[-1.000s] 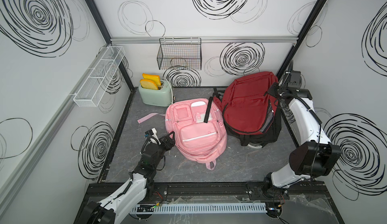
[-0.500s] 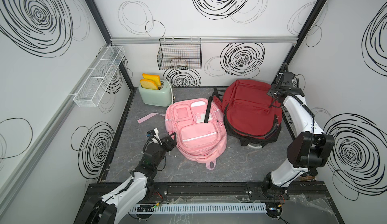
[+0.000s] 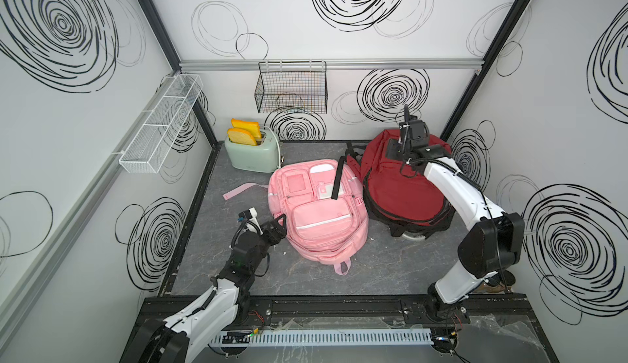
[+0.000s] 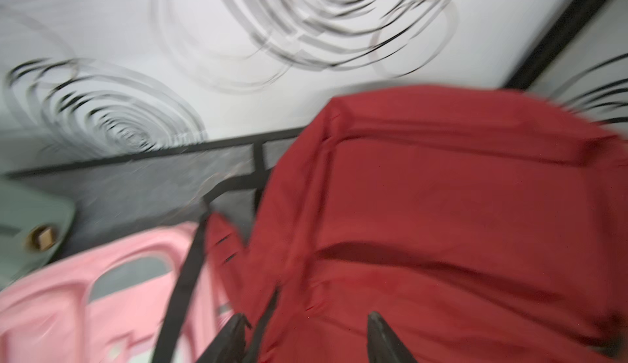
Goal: Zip up the backpack
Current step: Place the backpack on the backpack.
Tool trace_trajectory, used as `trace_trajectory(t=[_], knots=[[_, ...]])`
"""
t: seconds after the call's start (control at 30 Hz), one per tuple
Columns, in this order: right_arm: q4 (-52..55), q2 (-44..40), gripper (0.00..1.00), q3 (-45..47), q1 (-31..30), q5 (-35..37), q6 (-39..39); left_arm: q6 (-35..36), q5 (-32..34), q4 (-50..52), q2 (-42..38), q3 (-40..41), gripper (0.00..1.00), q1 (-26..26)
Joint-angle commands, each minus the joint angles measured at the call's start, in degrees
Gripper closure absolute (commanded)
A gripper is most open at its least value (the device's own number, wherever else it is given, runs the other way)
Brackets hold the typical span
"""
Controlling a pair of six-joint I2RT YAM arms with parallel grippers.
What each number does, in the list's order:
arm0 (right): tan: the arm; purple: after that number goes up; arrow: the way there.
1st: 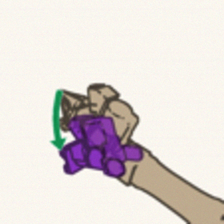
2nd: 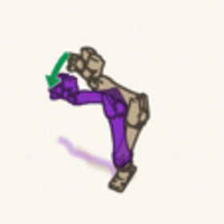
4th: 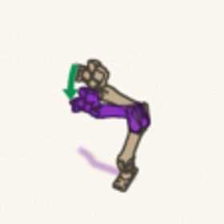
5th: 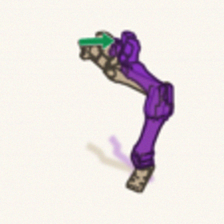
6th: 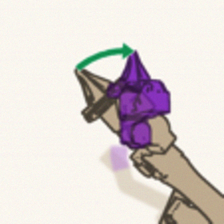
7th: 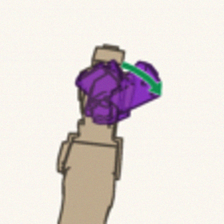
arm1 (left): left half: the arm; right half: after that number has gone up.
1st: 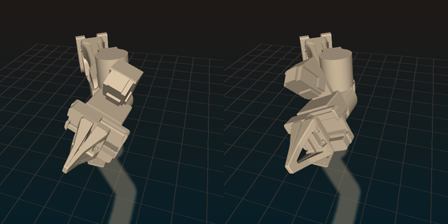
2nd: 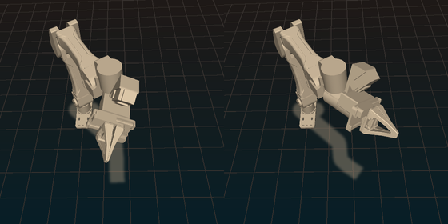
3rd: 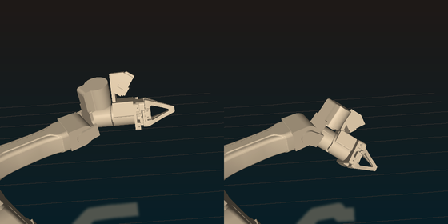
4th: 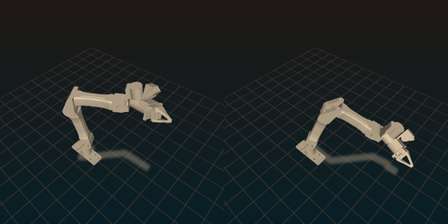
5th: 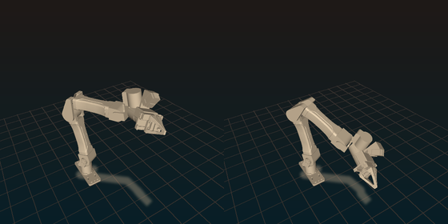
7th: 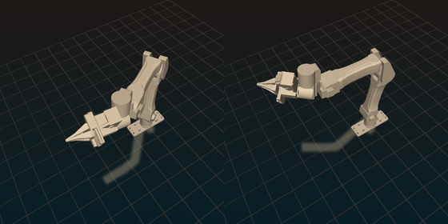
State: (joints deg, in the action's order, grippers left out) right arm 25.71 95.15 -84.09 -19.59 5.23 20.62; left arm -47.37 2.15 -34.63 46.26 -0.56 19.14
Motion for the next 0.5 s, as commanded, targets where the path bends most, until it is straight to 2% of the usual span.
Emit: trace_trajectory(t=[0.0,0.07,0.13,0.3,0.47], knots=[[-6.5,0.0,0.58,5.7,-0.6,-13.5,-0.1,0.1,1.1,-2.8,-0.7,2.6,0.1,0.3],[-9.1,0.3,0.7,8.6,-0.6,-14.9,0.5,0.2,1.1,-2.7,-0.7,2.6,0.1,0.4],[-10.0,1.1,0.76,10.0,-0.6,-15.0,0.6,0.1,1.2,-2.8,-0.5,2.6,0.1,0.3],[-10.5,4.2,0.84,12.5,0.5,-16.1,0.5,0.1,1.3,-2.9,-0.2,2.3,0.1,0.2],[-8.3,6.3,0.87,15.2,3.1,-14.3,2.0,-0.1,1.3,-2.7,0.0,2.4,0.1,0.1]])
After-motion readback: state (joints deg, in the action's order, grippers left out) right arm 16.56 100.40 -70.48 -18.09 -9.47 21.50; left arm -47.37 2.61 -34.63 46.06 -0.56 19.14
